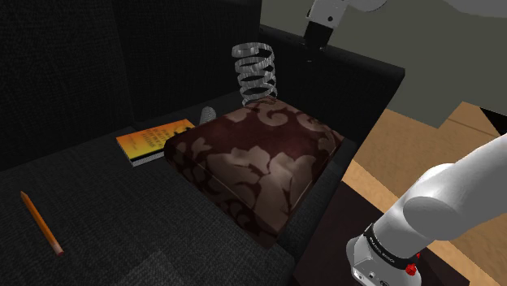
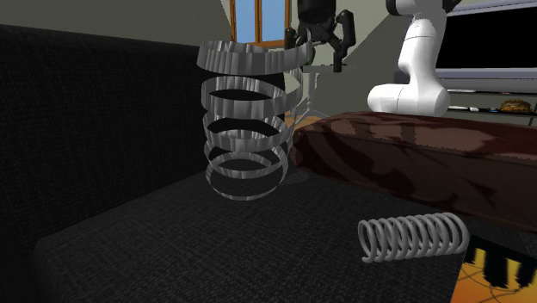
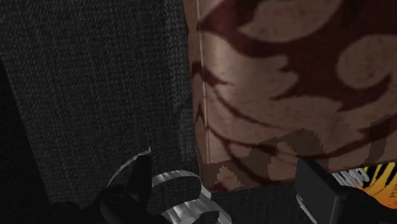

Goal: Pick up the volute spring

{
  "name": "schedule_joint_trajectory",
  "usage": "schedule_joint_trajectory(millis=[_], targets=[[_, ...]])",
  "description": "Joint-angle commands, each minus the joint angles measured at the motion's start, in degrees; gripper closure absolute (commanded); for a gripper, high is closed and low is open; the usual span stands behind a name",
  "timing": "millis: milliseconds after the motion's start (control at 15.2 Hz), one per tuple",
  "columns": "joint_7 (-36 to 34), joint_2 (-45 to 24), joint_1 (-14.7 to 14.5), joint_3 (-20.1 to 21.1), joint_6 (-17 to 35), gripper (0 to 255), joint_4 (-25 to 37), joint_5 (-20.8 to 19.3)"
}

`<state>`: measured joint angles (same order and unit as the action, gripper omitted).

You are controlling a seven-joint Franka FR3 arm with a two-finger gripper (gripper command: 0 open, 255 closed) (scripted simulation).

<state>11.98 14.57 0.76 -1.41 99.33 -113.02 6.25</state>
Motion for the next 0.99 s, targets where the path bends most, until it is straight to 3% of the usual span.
schedule_joint_trajectory(millis=[0,462,858,924], targets=[[0.4,-3.6,-0.1,-0.1,0.5,0,4.0,0.3],[1.7,-17.4,0.2,-0.7,-1.4,0,23.0,1.5],[2.2,-31.8,1.0,-0.9,-6.9,0,45.7,2.8],[2.3,-31.4,1.0,-0.8,-5.9,0,44.3,2.8]])
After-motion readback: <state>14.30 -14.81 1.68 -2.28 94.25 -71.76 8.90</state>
